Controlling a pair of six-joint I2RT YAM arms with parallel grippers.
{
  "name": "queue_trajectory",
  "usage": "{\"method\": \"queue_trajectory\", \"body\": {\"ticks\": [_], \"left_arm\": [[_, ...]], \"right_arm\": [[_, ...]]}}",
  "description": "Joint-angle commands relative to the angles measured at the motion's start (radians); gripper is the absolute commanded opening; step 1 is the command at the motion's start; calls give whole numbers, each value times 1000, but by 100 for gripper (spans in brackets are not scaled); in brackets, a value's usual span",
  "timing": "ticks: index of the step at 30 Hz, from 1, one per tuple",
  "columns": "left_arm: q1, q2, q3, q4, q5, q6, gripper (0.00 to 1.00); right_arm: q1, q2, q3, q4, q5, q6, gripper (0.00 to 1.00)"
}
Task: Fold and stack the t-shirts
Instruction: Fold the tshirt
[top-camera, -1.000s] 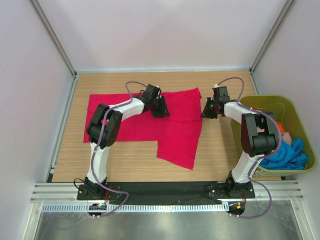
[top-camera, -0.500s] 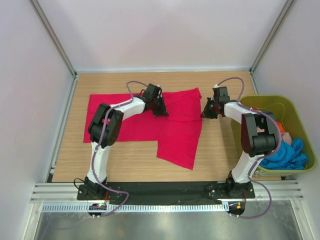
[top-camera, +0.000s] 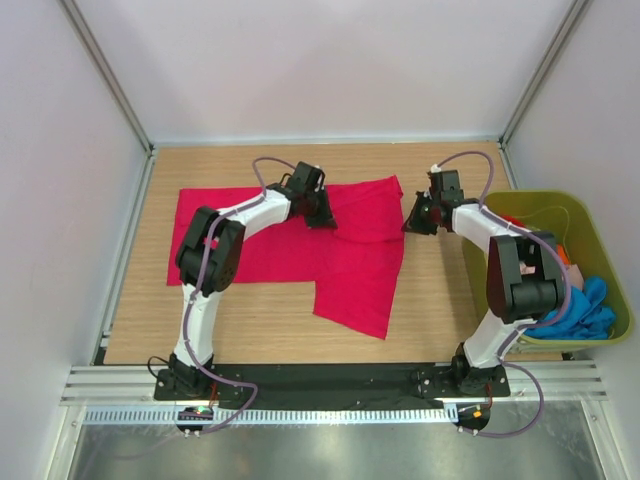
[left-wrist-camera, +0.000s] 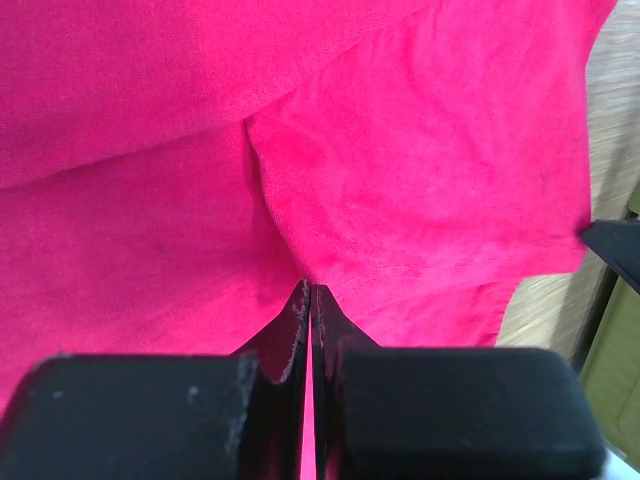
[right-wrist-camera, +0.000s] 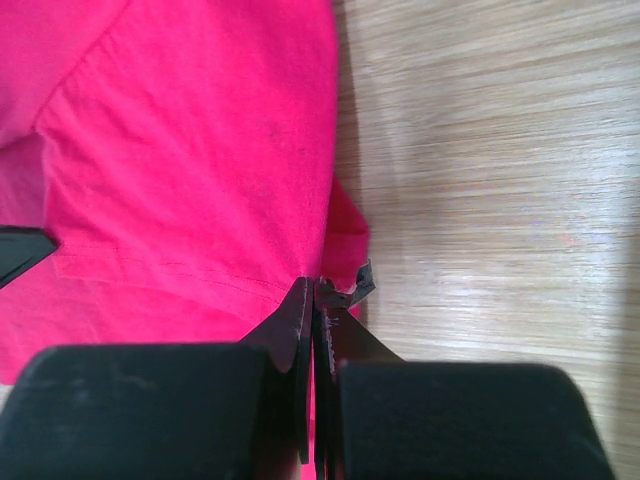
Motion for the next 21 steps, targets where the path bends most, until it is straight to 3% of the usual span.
{"method": "queue_trajectory", "body": {"ticks": [1,15,21], "left_arm": [[-6,-66,63,-64,-21,23,0],[2,-91,78,-222,-72,89,0],[3,-51,91,-277,-92,120,0]], "right_arm": [[3,-64,24,-5,-28,5,1],[26,-270,-188,83,-59,114,1],[43,-250,-275,185,-63,135,1]]}}
